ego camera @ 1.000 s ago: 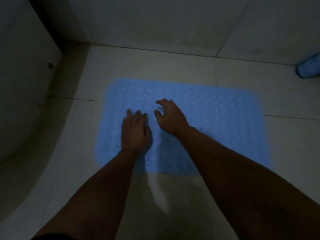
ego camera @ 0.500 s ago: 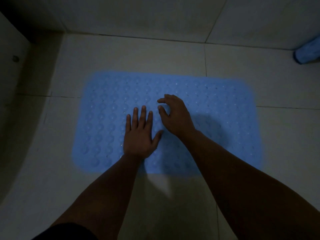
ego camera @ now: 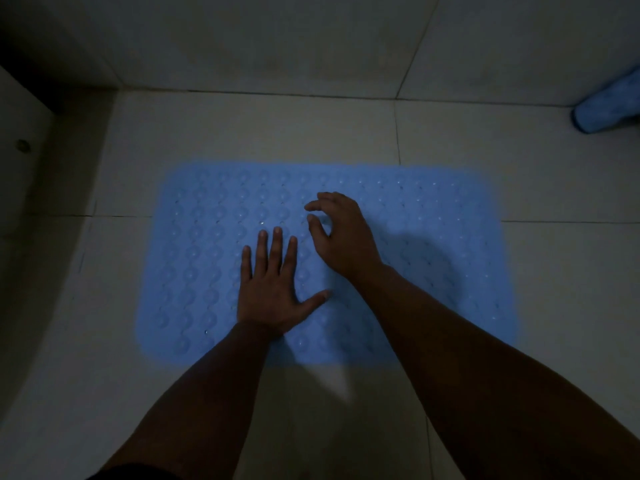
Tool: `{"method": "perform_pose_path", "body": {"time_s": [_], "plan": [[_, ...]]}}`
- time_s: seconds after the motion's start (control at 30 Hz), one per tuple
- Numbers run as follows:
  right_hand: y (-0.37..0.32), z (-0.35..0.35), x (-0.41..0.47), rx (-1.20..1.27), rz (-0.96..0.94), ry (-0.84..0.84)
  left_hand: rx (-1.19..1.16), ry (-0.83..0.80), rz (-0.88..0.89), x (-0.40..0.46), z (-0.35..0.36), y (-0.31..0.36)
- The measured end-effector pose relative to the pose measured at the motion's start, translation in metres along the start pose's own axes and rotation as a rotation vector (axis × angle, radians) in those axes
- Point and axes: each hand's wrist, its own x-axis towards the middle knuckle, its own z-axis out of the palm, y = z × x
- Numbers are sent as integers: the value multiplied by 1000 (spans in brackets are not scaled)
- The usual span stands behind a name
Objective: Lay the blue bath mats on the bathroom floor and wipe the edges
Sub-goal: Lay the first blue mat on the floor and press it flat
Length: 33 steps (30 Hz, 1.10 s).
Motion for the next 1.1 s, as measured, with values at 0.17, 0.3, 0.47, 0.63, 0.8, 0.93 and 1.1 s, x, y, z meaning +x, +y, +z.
{"method": "perform_pose_path", "body": {"time_s": [0.17,0.3,0.47,0.63,0.8,0.93,1.1], "plan": [[-12,-17,-4,-44,69,-65,-210,-68,4,10,-27,-9],[-13,-10,-27,-145,96,-190,-224,171,-33,21,-43,-24],[-5,32,-76,-445,62,-392,-112,193,-74,19,-45,-25],[3,56,-90,-583,46,-303,-35,235,-58,13,-35,-24],[4,60,-92,-579,23,-249,-26,203,-37,14,-29,-29],[5,59,-90,-589,25,-256,-54,201,-45,18,-24,-30],[5,59,-88,-609,28,-284,-87,188,-68,19,-20,-27]]}}
